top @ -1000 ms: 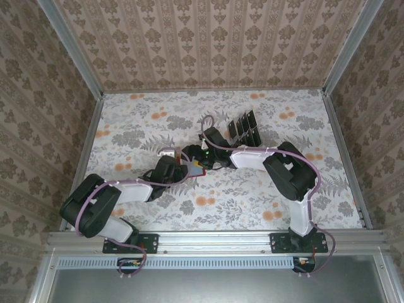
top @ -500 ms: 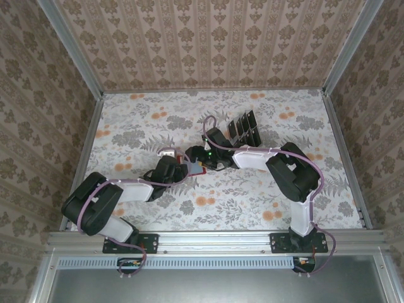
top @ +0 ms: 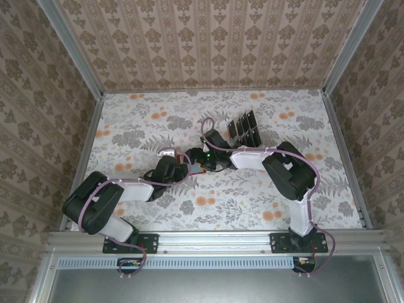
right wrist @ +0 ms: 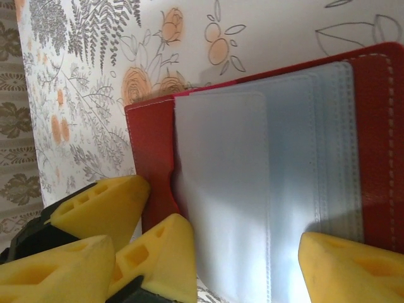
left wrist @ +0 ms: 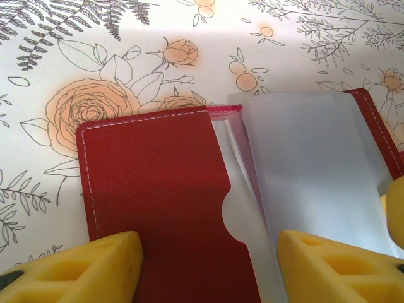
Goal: Put the credit cards into the card holder
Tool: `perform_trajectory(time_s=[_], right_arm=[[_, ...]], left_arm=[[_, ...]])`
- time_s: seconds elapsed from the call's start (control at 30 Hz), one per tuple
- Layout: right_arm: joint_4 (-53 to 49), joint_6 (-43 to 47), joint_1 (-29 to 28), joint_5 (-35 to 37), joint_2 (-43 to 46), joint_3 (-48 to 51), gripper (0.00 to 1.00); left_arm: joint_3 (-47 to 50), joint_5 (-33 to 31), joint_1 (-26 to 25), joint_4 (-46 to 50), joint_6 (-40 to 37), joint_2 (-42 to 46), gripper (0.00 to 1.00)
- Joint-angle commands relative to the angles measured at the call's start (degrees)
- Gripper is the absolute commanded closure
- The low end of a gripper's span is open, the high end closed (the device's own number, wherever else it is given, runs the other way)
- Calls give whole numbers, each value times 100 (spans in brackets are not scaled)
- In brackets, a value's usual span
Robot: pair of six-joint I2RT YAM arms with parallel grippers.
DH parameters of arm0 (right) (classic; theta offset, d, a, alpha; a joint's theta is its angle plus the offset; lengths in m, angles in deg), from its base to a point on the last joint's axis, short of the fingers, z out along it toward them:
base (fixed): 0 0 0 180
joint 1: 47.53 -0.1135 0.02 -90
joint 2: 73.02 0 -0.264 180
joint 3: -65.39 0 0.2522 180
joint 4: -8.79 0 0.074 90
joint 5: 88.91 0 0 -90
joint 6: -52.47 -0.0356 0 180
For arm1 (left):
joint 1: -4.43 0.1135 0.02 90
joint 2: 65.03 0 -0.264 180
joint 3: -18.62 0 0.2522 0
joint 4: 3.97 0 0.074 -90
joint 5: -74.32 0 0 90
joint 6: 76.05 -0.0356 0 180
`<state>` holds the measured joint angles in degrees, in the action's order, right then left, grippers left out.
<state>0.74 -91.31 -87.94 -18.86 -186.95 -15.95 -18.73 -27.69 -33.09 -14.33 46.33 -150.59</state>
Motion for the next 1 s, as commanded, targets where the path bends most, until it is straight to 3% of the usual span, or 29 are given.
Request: perform_trajectory(time_s=[0.0,0.47,0.97], right_arm=[[-6,1,-55,-108,-210,-198,22],[62,-88,-142,-199,-22,-268,22],[-189,-54,-313,-133,126,-584,22]], left_arm=[[295,366,-1,863,182,-363,38],[285,436,-1,902,164,-172,36],[558,295,0,1733,202,1332,25]])
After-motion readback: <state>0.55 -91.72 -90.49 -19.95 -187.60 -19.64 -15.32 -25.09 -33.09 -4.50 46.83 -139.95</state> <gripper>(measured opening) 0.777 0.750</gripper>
